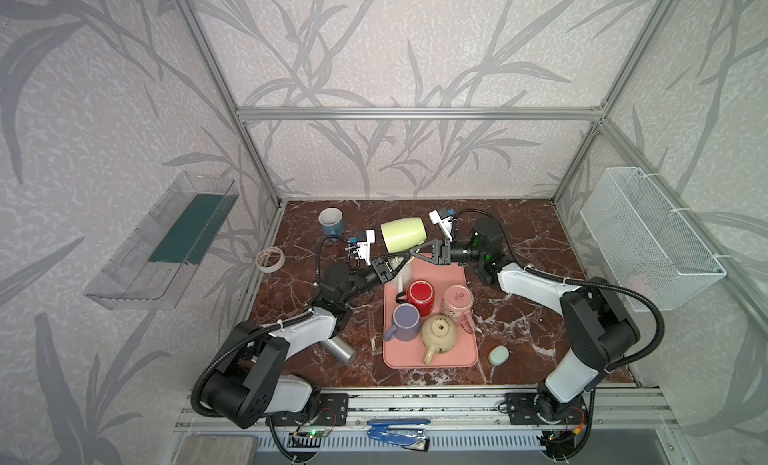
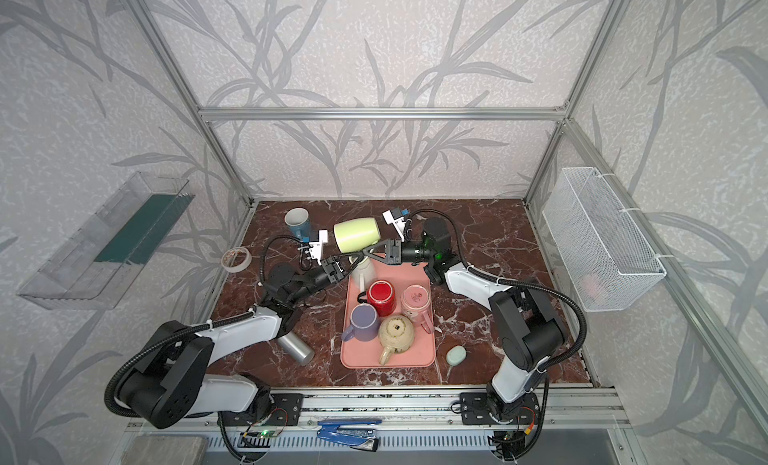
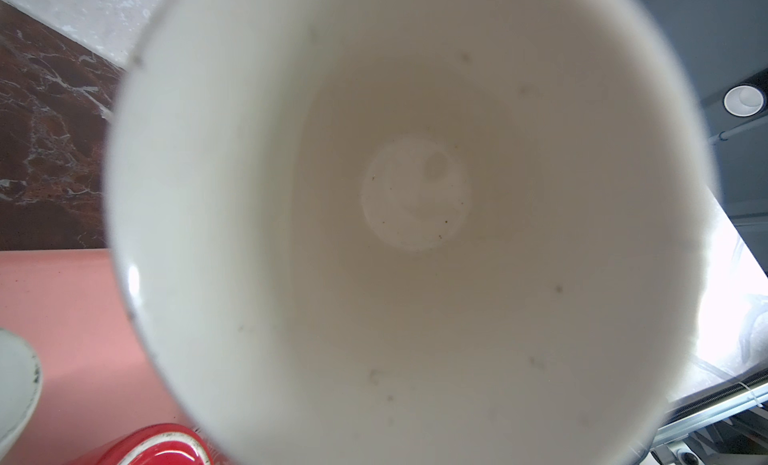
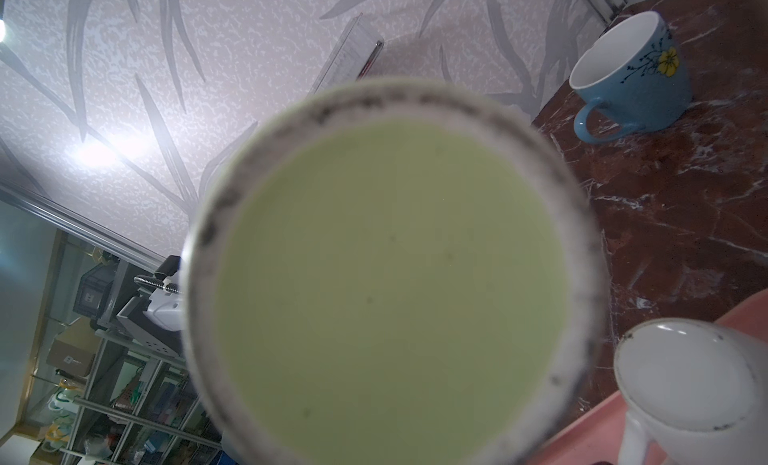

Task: Turn the mug right side up
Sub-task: 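Hold the green mug with the right gripper while the left gripper grasps it, then carry the green mug away with the left gripper while the right gripper releases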

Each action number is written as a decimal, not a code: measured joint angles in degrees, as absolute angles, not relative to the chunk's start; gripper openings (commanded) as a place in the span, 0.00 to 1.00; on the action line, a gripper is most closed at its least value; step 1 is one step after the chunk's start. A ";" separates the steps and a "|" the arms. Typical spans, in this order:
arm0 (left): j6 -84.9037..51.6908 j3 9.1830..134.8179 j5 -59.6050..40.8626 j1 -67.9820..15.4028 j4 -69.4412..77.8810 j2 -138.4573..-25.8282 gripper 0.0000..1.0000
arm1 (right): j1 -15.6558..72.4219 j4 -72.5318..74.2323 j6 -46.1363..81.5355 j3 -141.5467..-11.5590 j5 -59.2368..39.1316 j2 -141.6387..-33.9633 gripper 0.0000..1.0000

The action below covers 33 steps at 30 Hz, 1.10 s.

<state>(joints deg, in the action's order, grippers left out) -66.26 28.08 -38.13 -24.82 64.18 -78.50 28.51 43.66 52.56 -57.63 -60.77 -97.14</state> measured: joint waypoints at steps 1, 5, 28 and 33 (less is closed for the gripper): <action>-66.24 28.16 -38.20 -24.82 64.36 -78.63 0.23 | 28.40 43.70 52.71 -57.63 -60.99 -97.14 0.00; -66.32 28.75 -38.52 -24.80 64.12 -79.20 0.09 | 28.05 45.10 53.10 -57.63 -61.56 -97.12 0.00; -61.93 29.65 -35.68 -25.08 51.94 -75.07 0.00 | 25.74 49.69 54.08 -54.08 -60.45 -97.21 0.59; -58.08 30.30 -33.45 -25.08 42.11 -70.78 0.00 | 25.52 42.61 48.99 -54.08 -56.60 -95.02 0.59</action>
